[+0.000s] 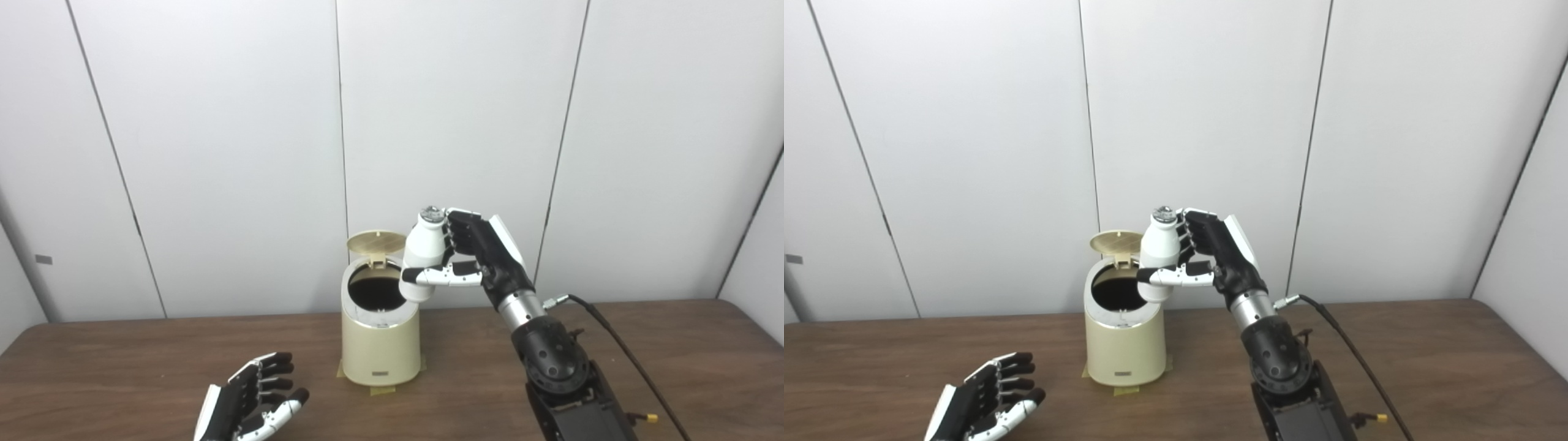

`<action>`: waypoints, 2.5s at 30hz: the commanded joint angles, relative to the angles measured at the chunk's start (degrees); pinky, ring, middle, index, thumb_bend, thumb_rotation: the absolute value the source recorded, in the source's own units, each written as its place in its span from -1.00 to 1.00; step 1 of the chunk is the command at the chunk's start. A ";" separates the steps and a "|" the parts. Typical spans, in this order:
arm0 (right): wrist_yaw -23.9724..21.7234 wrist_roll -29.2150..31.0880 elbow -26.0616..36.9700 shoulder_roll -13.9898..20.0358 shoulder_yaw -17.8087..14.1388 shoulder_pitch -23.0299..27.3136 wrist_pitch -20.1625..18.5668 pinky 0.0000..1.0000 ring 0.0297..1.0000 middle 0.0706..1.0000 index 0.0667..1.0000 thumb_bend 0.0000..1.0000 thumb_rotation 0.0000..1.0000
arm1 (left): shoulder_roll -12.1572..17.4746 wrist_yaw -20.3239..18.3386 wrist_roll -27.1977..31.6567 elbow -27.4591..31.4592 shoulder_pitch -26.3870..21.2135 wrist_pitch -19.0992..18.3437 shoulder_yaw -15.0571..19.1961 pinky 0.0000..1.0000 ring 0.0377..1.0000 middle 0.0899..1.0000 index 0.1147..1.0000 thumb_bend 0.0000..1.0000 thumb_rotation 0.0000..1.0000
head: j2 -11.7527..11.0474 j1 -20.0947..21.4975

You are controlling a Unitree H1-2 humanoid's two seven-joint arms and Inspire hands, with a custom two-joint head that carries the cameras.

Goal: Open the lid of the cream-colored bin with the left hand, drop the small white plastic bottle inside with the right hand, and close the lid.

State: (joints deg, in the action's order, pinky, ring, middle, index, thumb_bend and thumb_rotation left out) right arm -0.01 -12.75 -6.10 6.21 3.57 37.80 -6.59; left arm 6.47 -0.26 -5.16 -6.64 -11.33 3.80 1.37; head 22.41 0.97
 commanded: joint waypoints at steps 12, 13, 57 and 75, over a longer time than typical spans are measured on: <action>0.70 -0.83 -0.56 -2.42 0.77 5.66 -0.11 -0.39 -0.29 -0.14 0.01 0.03 -1.00 | -0.54 0.51 -0.06 0.92 -2.54 2.77 -0.37 0.22 0.33 0.41 0.45 0.34 -0.64 | 0.28 -0.62; 0.85 -1.10 -0.96 -2.58 0.96 5.77 0.05 -0.38 -0.29 -0.14 0.03 0.02 -1.00 | -0.58 0.55 -0.13 0.89 -2.55 2.77 -0.40 0.22 0.34 0.41 0.45 0.35 -0.63 | 0.30 -0.68; 7.81 -1.67 -22.81 -6.11 1.89 14.68 8.85 -0.38 -0.28 -0.13 0.02 0.02 -1.00 | -2.05 0.87 -0.49 2.00 -2.01 2.40 -0.72 0.18 0.31 0.39 0.44 0.37 -0.59 | 1.36 -2.50; 4.98 -2.92 -25.59 -2.94 4.81 12.62 19.43 -0.38 -0.26 -0.12 0.01 0.02 -1.00 | -2.02 0.47 -0.28 2.77 -1.82 1.97 -0.88 0.18 0.33 0.42 0.46 0.37 -0.57 | 2.42 -2.52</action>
State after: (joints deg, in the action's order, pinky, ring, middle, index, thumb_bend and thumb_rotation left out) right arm 4.98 -15.40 -33.03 2.38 8.45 48.40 9.94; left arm 4.31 0.05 -5.68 -5.48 -11.20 3.79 0.57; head 24.70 -1.58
